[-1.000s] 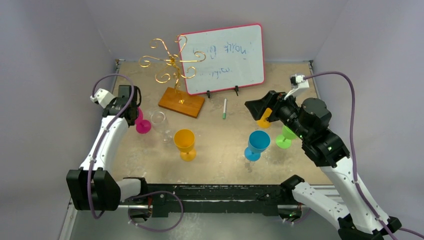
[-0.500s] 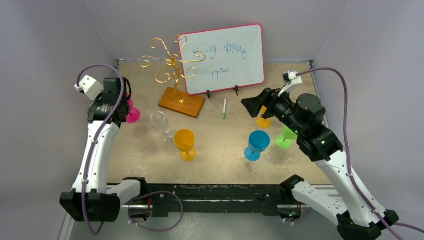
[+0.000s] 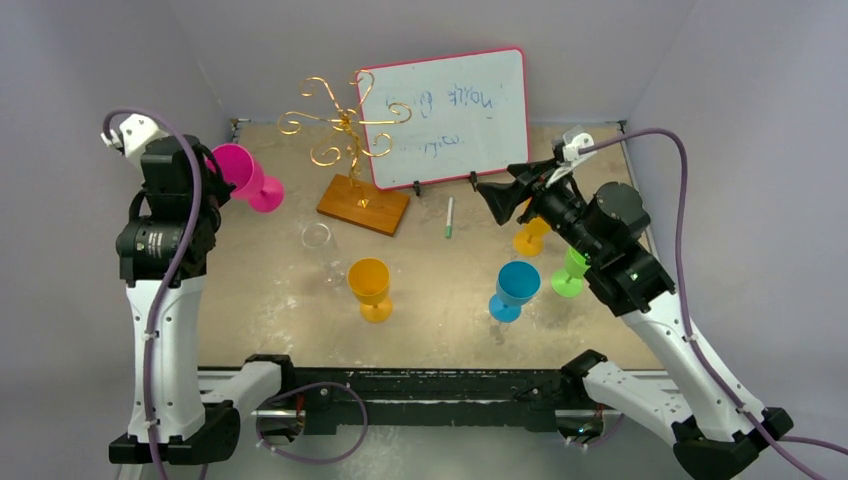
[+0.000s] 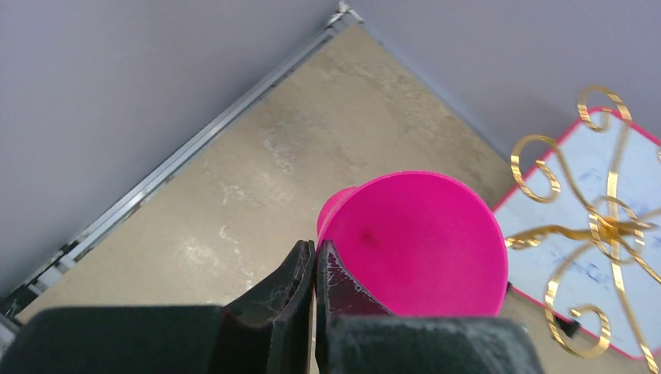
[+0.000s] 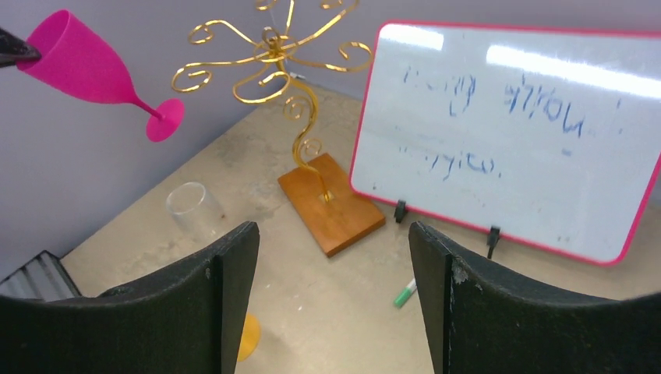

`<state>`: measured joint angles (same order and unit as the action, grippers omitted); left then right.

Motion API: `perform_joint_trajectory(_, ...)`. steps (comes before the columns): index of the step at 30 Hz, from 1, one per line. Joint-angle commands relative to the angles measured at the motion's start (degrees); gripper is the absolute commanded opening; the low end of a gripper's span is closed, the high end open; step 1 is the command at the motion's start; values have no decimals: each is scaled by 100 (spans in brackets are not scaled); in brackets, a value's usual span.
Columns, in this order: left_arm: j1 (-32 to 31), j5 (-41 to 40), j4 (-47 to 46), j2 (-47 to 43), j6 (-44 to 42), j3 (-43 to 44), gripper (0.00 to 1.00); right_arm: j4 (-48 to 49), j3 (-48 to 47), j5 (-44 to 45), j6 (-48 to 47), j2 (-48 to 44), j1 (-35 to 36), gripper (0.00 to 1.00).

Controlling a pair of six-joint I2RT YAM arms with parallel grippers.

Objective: Place the wine glass upside down on the wine glass rack

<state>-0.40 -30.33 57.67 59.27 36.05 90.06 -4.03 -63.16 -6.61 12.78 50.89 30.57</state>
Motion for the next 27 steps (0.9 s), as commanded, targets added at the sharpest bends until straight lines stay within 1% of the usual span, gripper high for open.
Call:
perform_joint_trajectory(1,-93,1143,296,104,-648,873,0,1153,232,-487,-1187,-191,86,73)
perform_joint_trajectory(4,-286,1722,236,27,-713,1061,0,1410,337,-740,-1764,-176,133,73)
perform_joint_trajectory(8,-468,2554,-97,-194,-745,934,0,1547,440,-1001,-2424,-10,237,73)
perform_joint_trajectory(11,-628,3139,-226,-260,-785,917,0,1694,559,-1383,-3071,92,394,73)
perform_joint_trajectory(15,-813,3787,-447,-344,-794,837,0,1977,724,-2062,-4382,118,636,71)
perform_joint_trajectory(18,-933,4325,-569,-309,-763,723,0,1951,925,-2400,-5375,196,838,70)
perform_joint_trajectory(22,-996,4724,-669,-251,-653,578,0,1813,996,-2203,-6546,351,1294,66)
perform_joint_trajectory(27,-1047,5188,-758,-163,-526,485,0,1802,1105,-1392,-7983,571,1997,65)
